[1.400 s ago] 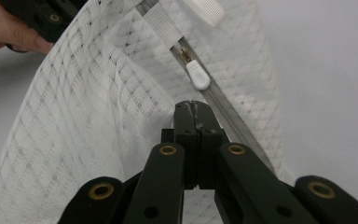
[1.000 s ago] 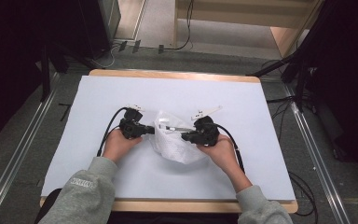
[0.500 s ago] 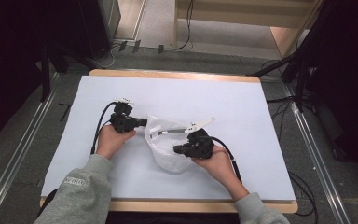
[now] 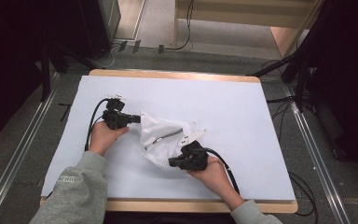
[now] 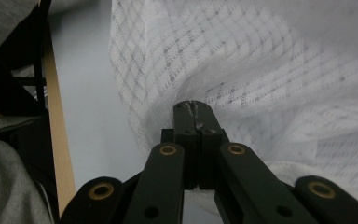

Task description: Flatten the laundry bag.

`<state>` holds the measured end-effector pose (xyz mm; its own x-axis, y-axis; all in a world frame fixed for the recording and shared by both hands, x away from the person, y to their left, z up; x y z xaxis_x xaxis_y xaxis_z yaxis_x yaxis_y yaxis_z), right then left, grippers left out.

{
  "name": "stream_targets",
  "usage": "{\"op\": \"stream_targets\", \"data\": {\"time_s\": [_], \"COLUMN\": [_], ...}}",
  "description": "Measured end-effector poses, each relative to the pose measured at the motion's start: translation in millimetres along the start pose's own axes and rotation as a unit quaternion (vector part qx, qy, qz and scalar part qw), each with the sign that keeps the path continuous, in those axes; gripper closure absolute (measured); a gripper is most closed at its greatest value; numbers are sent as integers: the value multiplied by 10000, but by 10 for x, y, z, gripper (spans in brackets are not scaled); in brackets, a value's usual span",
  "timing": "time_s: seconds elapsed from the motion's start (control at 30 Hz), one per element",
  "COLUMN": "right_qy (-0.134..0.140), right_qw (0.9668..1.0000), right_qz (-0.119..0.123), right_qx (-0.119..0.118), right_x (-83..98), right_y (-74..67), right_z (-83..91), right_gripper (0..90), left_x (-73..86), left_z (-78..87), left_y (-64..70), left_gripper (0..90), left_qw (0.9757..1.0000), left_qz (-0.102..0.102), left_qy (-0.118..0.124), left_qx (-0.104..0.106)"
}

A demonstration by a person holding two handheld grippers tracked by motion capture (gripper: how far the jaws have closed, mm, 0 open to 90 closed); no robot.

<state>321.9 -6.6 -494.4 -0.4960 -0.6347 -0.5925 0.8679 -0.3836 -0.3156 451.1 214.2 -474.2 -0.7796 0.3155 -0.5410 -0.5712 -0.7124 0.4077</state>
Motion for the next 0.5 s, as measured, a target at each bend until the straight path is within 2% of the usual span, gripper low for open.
{"op": "stream_targets", "data": {"time_s": [0.17, 0.37, 0.5], "right_qy": [-130, -323, -368], "right_qw": [9999, 9995, 9993], "right_qz": [15, 0, -57], "right_qx": [-45, -61, -49], "right_x": [83, 166, 189], "right_y": [-41, -83, -88], "right_z": [-71, -146, -138], "right_gripper": [900, 900, 900], "left_x": [-14, -37, -38], "left_z": [31, 62, 69], "left_y": [-97, -186, -206], "left_gripper": [900, 897, 840], "left_qw": [9999, 9998, 9997], "left_qz": [150, 192, 249], "left_qy": [56, 74, 84], "left_qx": [3, -8, 8]}}
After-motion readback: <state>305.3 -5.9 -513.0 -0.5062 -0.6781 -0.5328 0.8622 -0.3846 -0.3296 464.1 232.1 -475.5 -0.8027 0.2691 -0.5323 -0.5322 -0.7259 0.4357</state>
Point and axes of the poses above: each handheld gripper's, and its own axes: z roughly backward along the jaws, x roughly out of its underside, y roughly to its right, the point moved 6 cm from there along -z, roughly forward along the jaws, and after that the axes turned 7 degrees about -y, right-handed, at the moved point
